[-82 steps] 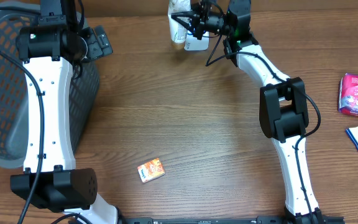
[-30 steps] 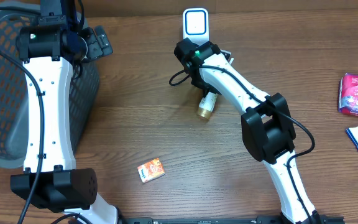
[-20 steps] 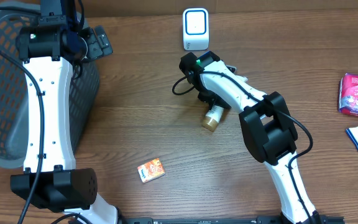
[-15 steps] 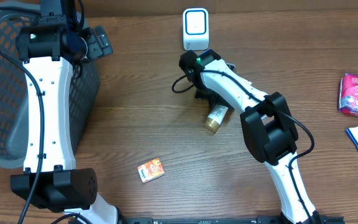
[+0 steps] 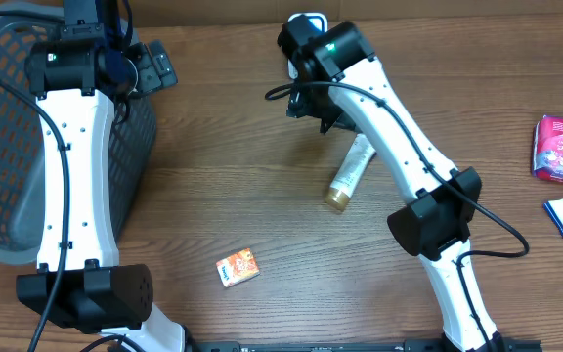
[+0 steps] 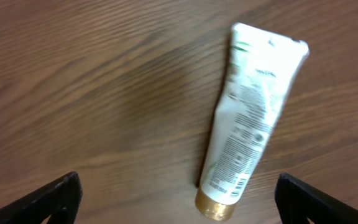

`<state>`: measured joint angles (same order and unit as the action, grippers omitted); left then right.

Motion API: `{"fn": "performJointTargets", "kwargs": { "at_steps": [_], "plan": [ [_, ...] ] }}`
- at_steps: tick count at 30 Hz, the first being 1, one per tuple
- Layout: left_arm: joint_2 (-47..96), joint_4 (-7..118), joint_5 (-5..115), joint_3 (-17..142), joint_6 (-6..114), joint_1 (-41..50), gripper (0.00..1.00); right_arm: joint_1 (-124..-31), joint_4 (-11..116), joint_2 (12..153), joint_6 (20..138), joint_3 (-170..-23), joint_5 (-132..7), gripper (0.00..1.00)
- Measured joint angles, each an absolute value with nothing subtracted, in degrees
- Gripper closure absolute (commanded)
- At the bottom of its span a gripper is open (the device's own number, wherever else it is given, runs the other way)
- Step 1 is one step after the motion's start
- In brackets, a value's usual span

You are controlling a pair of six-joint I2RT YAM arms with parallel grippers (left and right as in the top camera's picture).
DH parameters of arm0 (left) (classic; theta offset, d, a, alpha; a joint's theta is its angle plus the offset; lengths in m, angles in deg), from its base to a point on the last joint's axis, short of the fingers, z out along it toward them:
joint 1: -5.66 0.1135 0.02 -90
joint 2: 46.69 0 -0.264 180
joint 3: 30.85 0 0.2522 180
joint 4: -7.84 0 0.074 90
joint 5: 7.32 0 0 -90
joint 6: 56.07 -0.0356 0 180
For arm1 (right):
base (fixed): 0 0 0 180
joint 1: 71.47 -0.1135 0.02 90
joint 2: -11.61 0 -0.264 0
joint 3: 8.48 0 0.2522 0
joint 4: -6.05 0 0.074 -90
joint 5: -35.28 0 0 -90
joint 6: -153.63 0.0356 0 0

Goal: Scan the item barcode

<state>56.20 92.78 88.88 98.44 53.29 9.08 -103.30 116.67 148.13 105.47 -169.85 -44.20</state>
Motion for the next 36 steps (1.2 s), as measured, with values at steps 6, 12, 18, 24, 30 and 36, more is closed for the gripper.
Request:
{"fn": "performJointTargets", "kwargs": {
  "at_steps": [6, 12, 18, 24, 30, 36],
  "plan": [
    [56.2, 92.8, 88.9, 98.4, 53.3, 9.1, 0.00, -101.5, 116.9, 147.7, 102.0, -170.4, -55.8, 0.00],
    [56.2, 92.8, 88.9, 98.4, 53.3, 9.1, 0.00, -92.9, 116.9, 147.7, 114.8, -170.4, -60.5, 0.00],
    [56.2, 92.8, 88.9, 98.4, 53.3, 9.1, 0.00, -80.5, 116.9, 147.7, 121.6, -170.4, -61.8, 0.00],
    [56.2, 92.8, 88.9, 98.4, 53.3, 9.1, 0.00, -70.3, 115.9, 147.7, 121.3, -170.3, -71.3, 0.05],
    [56.2, 92.8, 88.9, 98.4, 53.3, 9.1, 0.00, -69.6, 104.3, 147.2, 108.3, -170.4, -58.1, 0.00],
    [56.2, 92.8, 88.9, 98.4, 53.3, 9.1, 0.00, -74.8, 80.5, 140.6, 87.1, -171.2, -46.2, 0.00]
  ]
}}
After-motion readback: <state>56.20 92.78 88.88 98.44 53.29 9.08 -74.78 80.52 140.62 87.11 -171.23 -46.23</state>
